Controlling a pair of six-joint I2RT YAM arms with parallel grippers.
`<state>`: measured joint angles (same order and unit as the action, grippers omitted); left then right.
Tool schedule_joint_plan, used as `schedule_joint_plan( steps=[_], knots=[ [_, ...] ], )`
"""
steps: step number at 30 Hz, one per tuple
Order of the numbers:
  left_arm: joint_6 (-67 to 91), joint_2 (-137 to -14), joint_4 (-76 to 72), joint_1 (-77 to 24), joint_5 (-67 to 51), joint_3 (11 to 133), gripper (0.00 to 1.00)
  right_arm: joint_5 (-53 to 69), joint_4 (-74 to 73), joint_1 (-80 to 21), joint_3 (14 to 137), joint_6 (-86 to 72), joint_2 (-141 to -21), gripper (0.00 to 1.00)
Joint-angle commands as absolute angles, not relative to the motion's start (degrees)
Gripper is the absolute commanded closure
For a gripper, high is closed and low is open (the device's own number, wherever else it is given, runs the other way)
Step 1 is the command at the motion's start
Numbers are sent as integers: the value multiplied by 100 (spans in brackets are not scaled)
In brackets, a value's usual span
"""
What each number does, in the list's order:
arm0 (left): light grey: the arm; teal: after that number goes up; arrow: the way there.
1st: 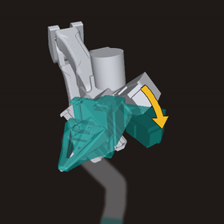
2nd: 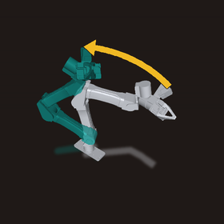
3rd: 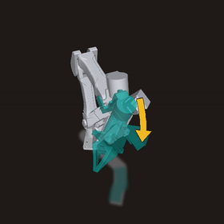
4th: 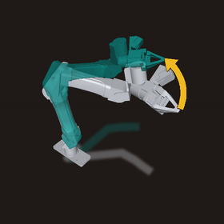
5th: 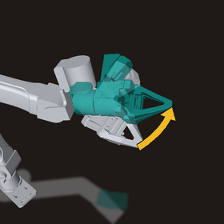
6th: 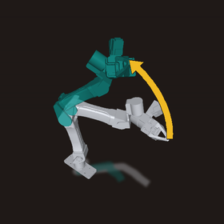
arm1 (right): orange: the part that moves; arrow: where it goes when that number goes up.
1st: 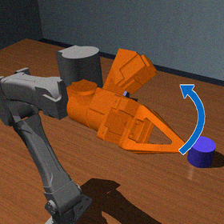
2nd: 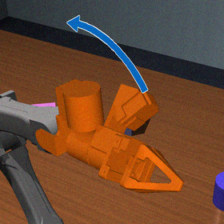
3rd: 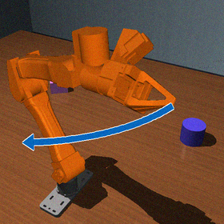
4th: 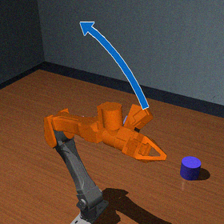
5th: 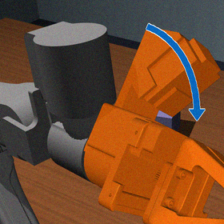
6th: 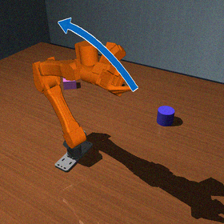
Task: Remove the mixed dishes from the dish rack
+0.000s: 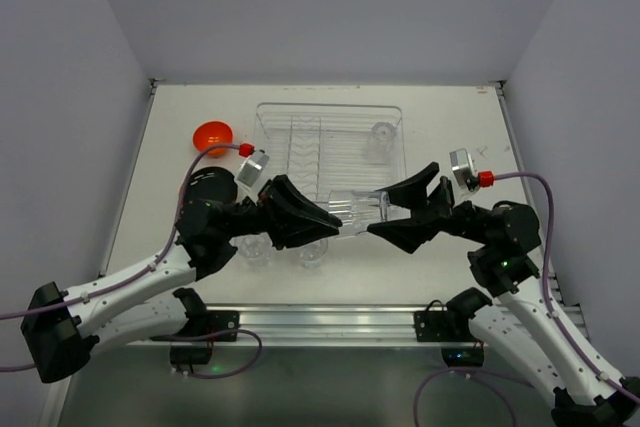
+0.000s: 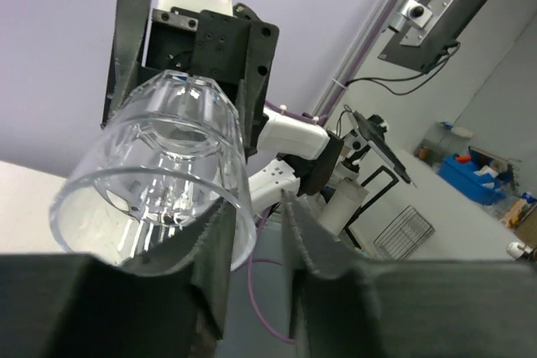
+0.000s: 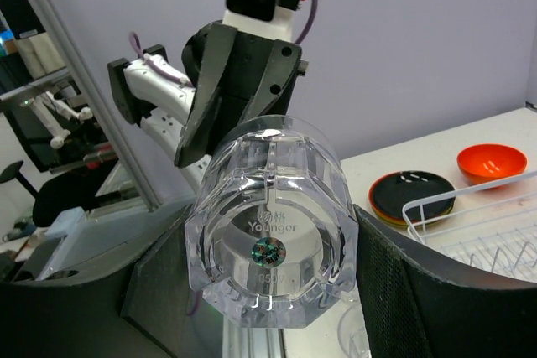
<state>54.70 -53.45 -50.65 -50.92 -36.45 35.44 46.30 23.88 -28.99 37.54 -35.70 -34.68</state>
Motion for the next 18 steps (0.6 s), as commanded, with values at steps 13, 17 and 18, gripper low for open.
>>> schedule_joint_plan(
  steps=[13,17,18],
  knots=[
    [4784,-5792,-4687,-5414,-3112,4174,100,4686,3016,-2900,3287,-3516,-3157,62],
    [3931,-5599,-2775,-5537,-2341,4552,100,3319,1691,-2900,3436,-2771,-2681,1],
    [3781,-5590,-2447,-5555,-2190,4744,100,2965,896,-2900,3645,-2673,-2602,1]
  ],
)
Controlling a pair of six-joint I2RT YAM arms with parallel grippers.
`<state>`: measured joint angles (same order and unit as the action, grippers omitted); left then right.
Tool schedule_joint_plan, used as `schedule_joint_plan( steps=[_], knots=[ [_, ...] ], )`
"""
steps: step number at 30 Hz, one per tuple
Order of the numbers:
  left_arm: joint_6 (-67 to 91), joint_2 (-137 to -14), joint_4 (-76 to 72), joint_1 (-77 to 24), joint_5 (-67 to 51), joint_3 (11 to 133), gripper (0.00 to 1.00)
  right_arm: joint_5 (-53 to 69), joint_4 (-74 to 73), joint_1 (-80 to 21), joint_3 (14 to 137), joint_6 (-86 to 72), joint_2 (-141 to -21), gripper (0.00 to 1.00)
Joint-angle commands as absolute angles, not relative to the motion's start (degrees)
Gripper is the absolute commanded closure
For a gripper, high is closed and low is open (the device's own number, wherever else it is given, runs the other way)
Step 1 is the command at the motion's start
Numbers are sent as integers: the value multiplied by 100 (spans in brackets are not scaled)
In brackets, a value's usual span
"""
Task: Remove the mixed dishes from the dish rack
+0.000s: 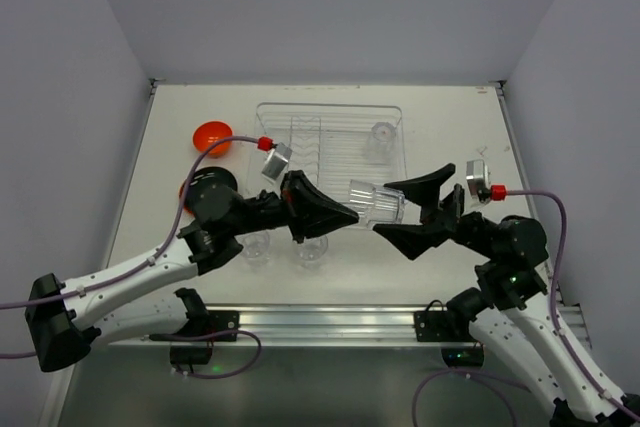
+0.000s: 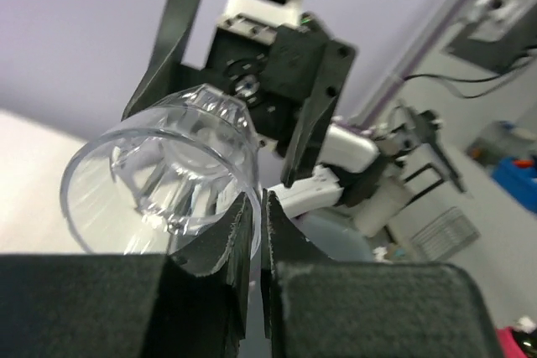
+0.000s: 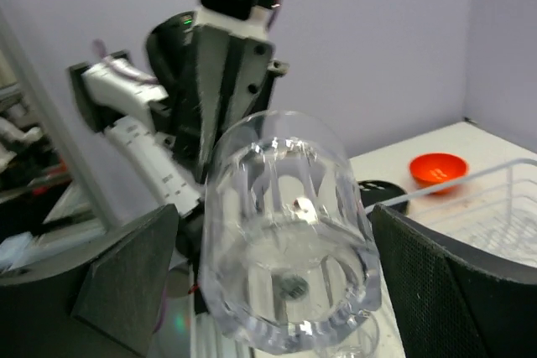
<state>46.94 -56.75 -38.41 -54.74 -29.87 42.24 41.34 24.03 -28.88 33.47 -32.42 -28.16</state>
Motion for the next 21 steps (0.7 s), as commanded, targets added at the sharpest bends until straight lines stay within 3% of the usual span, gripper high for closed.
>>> schedule_joint_plan(
  steps=[1,5,9,14,21],
  knots=[
    [3483,-5599,-2043,-5563,-2014,4868,100,2605,470,-2900,3761,-2576,-2532,1],
    [2779,-6027,63,-5599,-1259,5632,100,803,-1316,-2900,4315,-2434,-2137,1],
    [2339,-6608,1273,-5677,-1116,6318,100,-821,-2685,-2900,4885,-2575,-1750,1],
    [1618,-7810,2905,-6536,-101,7572,100,-1564,-3690,-2900,5598,-2444,-1854,1],
    [1161,-9227,3708,-7110,317,8252,100,-1837,-4236,-2900,5933,-2259,-1916,1]
  ],
)
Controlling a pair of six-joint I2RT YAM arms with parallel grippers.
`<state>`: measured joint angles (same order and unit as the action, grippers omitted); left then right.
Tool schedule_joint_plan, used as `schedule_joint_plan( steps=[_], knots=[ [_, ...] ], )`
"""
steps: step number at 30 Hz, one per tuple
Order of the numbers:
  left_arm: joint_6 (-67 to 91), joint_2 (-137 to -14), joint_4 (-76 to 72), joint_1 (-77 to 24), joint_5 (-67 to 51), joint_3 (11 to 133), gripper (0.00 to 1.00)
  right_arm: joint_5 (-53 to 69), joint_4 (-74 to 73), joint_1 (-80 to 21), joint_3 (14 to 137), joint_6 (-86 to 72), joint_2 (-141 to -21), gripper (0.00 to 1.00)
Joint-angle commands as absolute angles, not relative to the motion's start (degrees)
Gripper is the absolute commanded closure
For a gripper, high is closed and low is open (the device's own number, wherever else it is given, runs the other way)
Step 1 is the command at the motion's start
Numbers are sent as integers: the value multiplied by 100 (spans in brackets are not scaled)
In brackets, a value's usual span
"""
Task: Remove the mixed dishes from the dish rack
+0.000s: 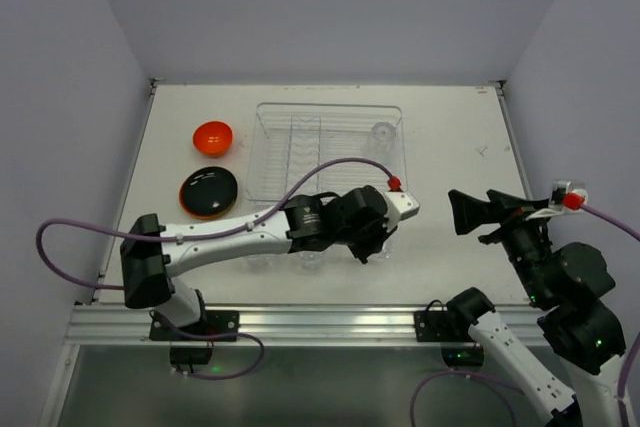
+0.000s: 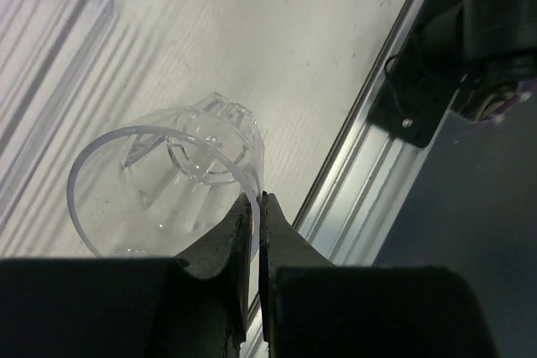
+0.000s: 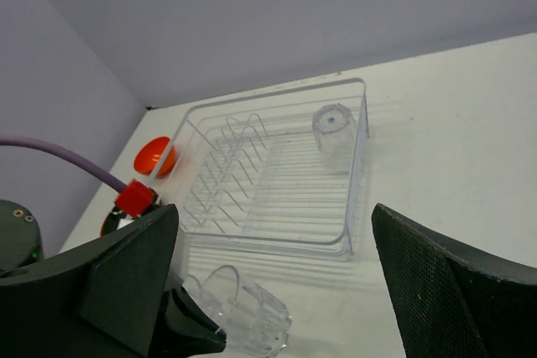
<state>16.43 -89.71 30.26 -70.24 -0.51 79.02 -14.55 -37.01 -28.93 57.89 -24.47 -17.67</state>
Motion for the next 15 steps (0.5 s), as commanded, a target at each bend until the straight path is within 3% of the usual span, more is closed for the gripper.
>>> schedule_joint_plan(
  steps=[1,7,15],
  knots=[
    [1056,-9542,3839,-7197,316,8314,100,-1837,-4245,-2900,5933,-2224,-1899,1],
    [879,-10510,4412,-7392,773,8920,100,-1776,-4359,-2900,5871,-2153,-1916,1],
    [914,-10933,4245,-7392,756,8991,100,-1696,-4395,-2892,5774,-2092,-1758,1]
  ],
)
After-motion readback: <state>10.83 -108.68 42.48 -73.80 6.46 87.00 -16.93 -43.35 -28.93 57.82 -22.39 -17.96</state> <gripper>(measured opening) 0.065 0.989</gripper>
